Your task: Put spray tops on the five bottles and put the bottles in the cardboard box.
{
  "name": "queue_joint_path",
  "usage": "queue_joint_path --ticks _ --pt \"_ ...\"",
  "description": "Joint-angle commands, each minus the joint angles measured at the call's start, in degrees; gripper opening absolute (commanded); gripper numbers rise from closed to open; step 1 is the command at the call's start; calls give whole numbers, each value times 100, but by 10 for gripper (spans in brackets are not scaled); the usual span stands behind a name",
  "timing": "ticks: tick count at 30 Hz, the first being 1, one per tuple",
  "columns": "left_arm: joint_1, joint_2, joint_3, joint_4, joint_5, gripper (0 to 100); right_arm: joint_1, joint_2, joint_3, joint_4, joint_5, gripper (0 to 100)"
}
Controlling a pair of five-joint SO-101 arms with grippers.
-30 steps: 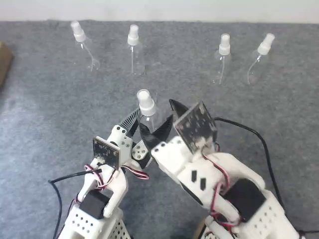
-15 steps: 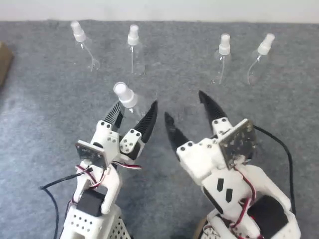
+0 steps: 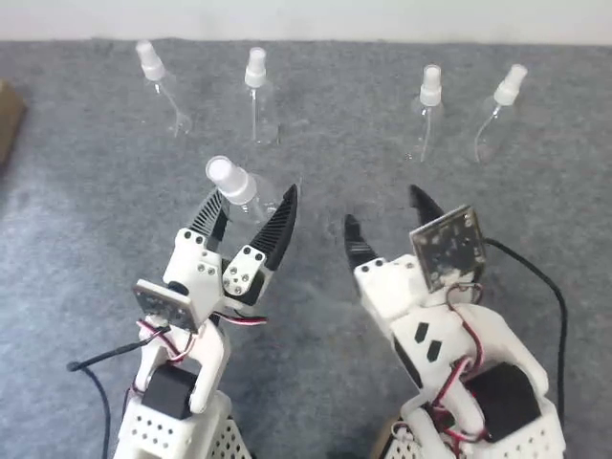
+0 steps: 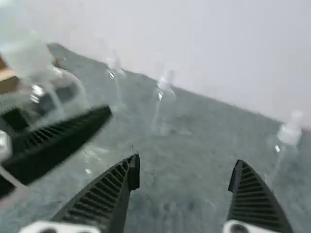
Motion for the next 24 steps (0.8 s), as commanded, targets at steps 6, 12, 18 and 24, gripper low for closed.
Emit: queue_joint_path --ticks 6,12,18,24 --pt "0 -9 -734 -132 -149 15 620 -119 651 -163 -114 274" --pt "0 1785 -1965 -132 -114 13 963 -119 1503 -1182 -141 274" --pt "9 3789 -3081 -352 202 12 1569 -119 1732 -1508 -158 274" --pt "123 4853 -2923 -2268 281 13 2149 -127 1785 -1833 -879 274"
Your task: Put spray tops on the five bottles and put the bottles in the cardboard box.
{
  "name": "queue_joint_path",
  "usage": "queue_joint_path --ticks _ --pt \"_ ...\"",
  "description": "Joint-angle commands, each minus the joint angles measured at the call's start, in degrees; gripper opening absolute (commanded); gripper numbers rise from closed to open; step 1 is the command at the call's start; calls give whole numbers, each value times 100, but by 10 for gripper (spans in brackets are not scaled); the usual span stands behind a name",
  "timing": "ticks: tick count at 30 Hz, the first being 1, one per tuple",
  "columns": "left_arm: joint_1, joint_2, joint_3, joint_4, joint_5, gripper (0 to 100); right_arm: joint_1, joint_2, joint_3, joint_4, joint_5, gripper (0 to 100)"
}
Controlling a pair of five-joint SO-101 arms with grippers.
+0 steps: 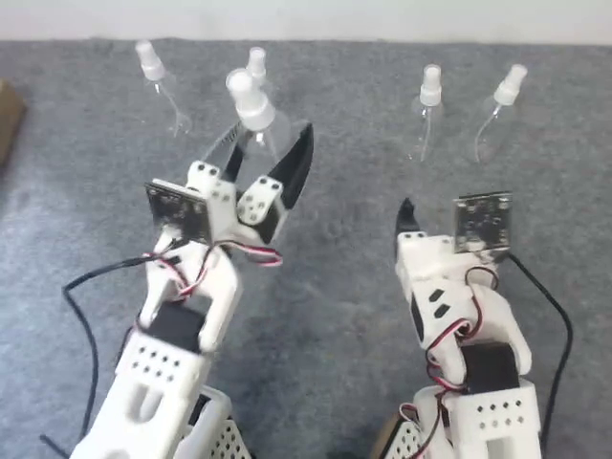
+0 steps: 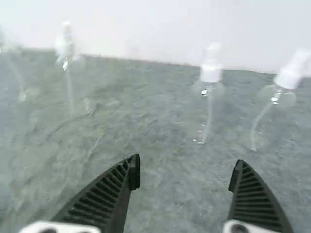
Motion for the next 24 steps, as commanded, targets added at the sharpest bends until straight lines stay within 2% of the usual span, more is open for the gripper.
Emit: queue_joint_path --ticks 1,6,12,19,24 --pt "158 571 -127 -1336 79 13 400 -136 -70 -268 -448 274" --pt "352 1837 -198 -2321 79 15 602 -136 -88 -295 -475 274" --pt "299 3886 -1138 -3042 88 13 822 -136 -105 -303 -484 274" --pt "299 5864 -2035 -4413 79 13 1024 -136 -176 -268 -492 274" --pt "299 7059 -2809 -4800 79 13 1191 -136 -193 -277 -492 274"
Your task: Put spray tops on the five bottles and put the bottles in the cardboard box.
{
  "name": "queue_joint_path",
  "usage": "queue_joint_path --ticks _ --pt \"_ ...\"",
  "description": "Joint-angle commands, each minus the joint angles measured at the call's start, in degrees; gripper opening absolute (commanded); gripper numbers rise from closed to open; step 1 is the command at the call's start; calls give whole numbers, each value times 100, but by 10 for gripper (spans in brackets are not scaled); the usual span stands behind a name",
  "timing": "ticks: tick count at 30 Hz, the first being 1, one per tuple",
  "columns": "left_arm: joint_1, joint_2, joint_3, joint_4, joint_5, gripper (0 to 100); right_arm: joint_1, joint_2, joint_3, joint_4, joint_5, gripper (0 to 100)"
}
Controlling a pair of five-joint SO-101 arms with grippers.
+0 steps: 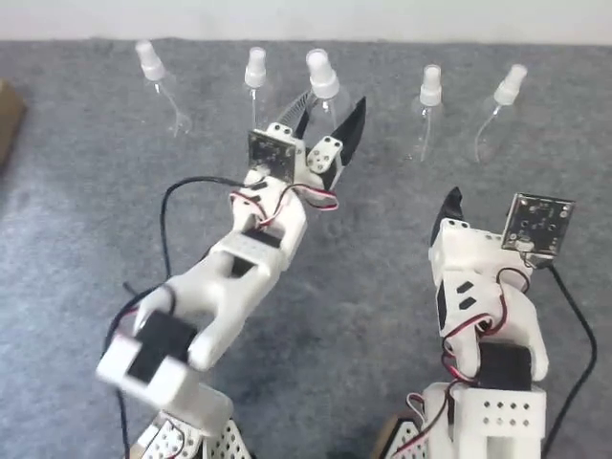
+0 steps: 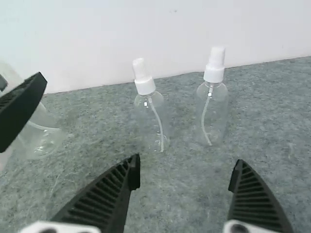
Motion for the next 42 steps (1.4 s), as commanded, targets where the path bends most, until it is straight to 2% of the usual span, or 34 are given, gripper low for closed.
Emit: queue_joint_path --ticks 1,9,24,31,42 --pt "-53 615 -822 -290 70 13 127 -136 -193 -110 -62 274" --pt "-290 2154 -2273 -290 70 14 127 -136 -193 -119 -62 274" --pt "-554 2312 -2105 -264 70 13 127 -136 -202 -119 -62 274" --pt "-571 3165 -2308 -290 -668 13 127 -136 -202 -110 -62 274" --pt "-659 3745 -2730 -290 -686 16 127 -136 -202 -75 -62 274"
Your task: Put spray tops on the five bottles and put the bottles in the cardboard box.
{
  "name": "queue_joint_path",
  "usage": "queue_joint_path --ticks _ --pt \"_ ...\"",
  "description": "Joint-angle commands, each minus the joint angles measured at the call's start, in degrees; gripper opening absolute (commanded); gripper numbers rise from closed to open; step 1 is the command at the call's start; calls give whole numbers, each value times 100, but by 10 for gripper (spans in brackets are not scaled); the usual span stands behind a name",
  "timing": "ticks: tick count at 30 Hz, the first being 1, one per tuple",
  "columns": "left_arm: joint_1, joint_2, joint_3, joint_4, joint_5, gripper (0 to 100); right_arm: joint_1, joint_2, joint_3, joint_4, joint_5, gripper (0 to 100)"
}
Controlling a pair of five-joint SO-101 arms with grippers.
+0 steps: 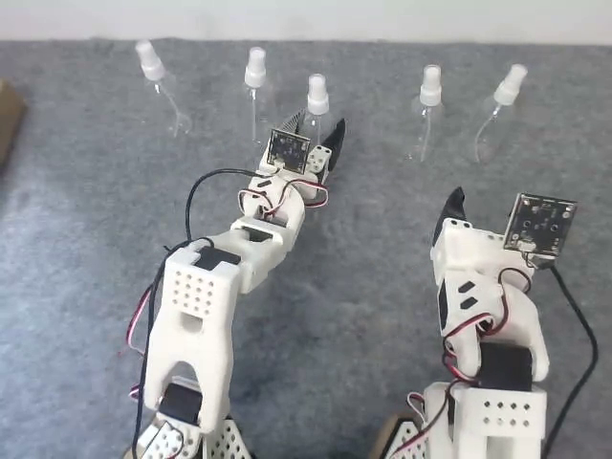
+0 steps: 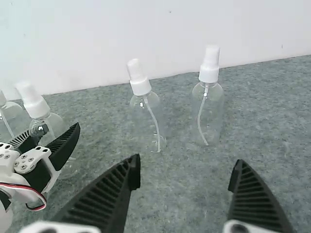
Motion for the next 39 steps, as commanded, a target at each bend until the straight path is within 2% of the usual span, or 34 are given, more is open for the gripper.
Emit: queue_joint_path --ticks 1,7,16,23,30,33,39 --pt "-105 -35 -224 -114 -53 17 75 -136 -202 -75 -62 274" --pt "-62 -18 -259 -114 -9 132 75 -136 -202 -84 -62 274" --pt "-132 -26 -110 -114 -9 142 75 -136 -202 -75 -62 274" --pt "-167 -44 22 -114 202 284 75 -136 -202 -75 -62 274" --pt "-149 -712 725 -114 246 290 75 -136 -202 -84 -62 274" --pt "-149 -1099 1059 -97 536 290 75 -136 -202 -92 -62 274" --pt "-264 -1257 1077 26 686 291 75 -136 -202 -92 -53 274"
